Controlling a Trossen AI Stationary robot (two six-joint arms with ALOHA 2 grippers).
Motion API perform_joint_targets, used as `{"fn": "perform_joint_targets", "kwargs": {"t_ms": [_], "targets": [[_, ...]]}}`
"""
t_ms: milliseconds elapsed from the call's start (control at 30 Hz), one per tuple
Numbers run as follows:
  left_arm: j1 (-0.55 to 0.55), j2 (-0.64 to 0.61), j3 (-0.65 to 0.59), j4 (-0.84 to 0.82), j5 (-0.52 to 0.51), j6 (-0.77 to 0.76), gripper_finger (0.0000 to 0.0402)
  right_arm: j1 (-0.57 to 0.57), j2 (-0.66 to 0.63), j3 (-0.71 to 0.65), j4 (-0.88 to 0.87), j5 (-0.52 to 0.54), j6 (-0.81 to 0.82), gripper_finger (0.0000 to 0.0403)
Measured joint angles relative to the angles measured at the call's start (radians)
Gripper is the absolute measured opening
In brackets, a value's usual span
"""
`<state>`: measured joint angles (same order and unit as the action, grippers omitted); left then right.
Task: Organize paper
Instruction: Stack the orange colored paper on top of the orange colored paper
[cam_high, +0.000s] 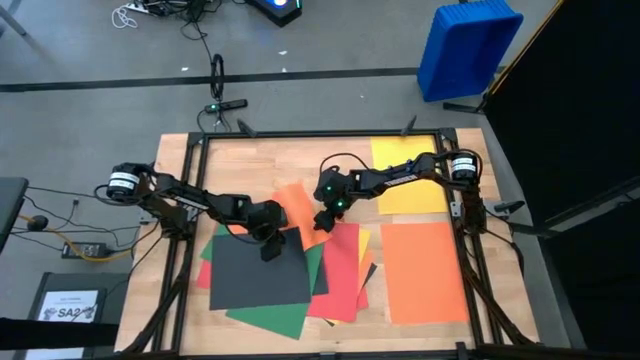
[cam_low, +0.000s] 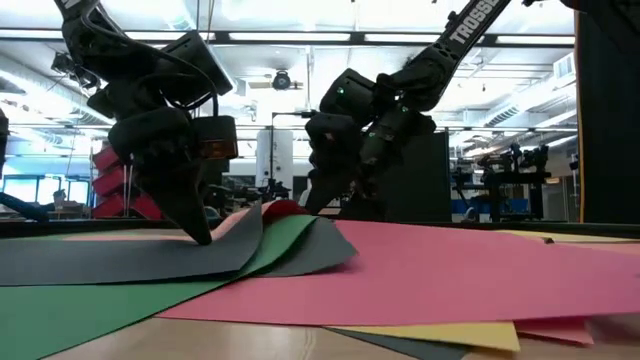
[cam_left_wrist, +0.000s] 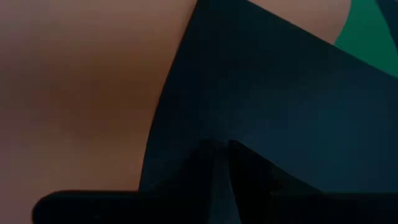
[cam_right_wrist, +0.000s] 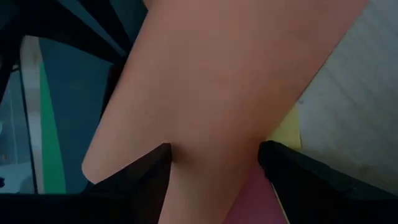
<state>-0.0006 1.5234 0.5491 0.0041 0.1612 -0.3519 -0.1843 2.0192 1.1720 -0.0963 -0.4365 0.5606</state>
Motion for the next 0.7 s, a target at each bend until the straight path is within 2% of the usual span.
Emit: {"fn": "perform_joint_targets", "kwargs": {"t_ms": [700], "targets": [[0.000, 0.001, -0.001, -0.003, -0.003, 0.002, 0.0037, -0.020, -0.023, -0.003, 0.064, -0.058, 0.013, 0.0230]]}}
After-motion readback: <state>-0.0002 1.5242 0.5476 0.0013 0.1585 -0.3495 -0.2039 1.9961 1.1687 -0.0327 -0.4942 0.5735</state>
